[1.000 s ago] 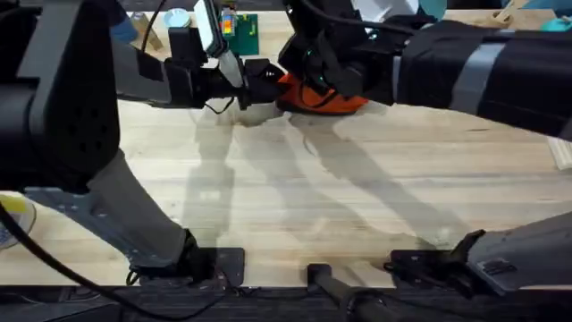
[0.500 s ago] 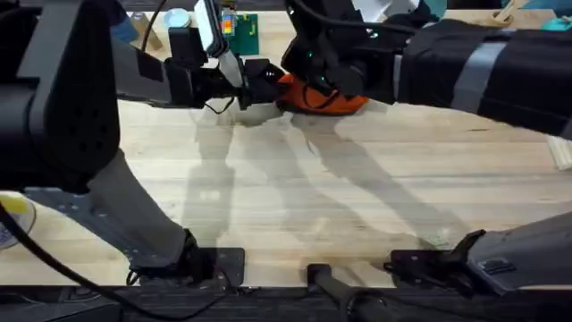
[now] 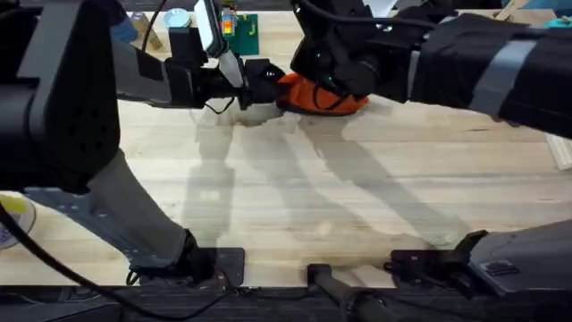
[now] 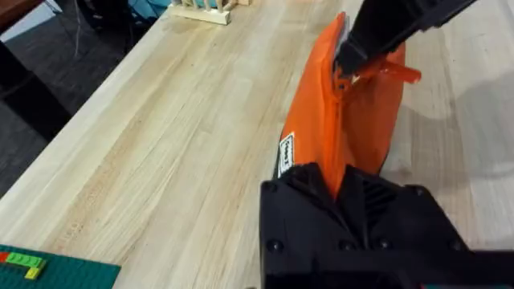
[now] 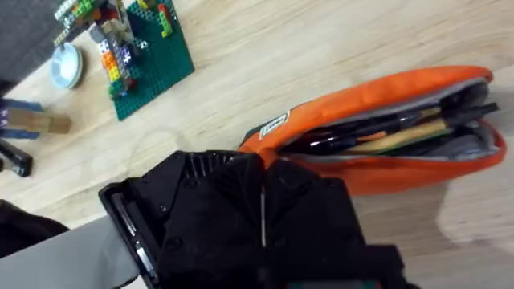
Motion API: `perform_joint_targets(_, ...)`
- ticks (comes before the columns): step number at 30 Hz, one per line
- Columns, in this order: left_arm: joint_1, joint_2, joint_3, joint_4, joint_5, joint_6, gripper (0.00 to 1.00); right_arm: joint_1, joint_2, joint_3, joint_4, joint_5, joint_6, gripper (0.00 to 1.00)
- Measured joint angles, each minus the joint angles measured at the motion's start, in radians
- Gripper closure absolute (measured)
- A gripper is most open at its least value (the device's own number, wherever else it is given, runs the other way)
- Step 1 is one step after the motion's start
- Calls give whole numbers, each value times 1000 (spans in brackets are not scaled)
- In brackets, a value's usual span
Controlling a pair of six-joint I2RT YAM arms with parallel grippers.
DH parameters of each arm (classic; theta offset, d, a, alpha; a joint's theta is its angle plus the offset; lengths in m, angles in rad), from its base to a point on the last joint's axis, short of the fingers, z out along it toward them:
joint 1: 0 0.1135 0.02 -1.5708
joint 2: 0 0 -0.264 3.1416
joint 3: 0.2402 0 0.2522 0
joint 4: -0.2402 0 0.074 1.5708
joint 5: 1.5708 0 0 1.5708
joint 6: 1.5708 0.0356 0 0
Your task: Unzip the bag, pick up the pens from the table one at a time and place them inside, then zip the bag closed.
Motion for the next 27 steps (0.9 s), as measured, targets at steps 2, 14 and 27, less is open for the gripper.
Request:
perform_joint_targets(2, 0, 0, 0, 0, 1, 0, 957, 0, -3, 0, -8, 7, 0, 970)
perform_joint_targets(14, -5, 0, 0, 0, 4, 0, 957, -22, -23, 0, -88, 38, -3, 970)
perform_joint_targets(27, -8, 0, 0, 0, 3, 0, 958, -82, -46, 0, -185, 45, -3, 970)
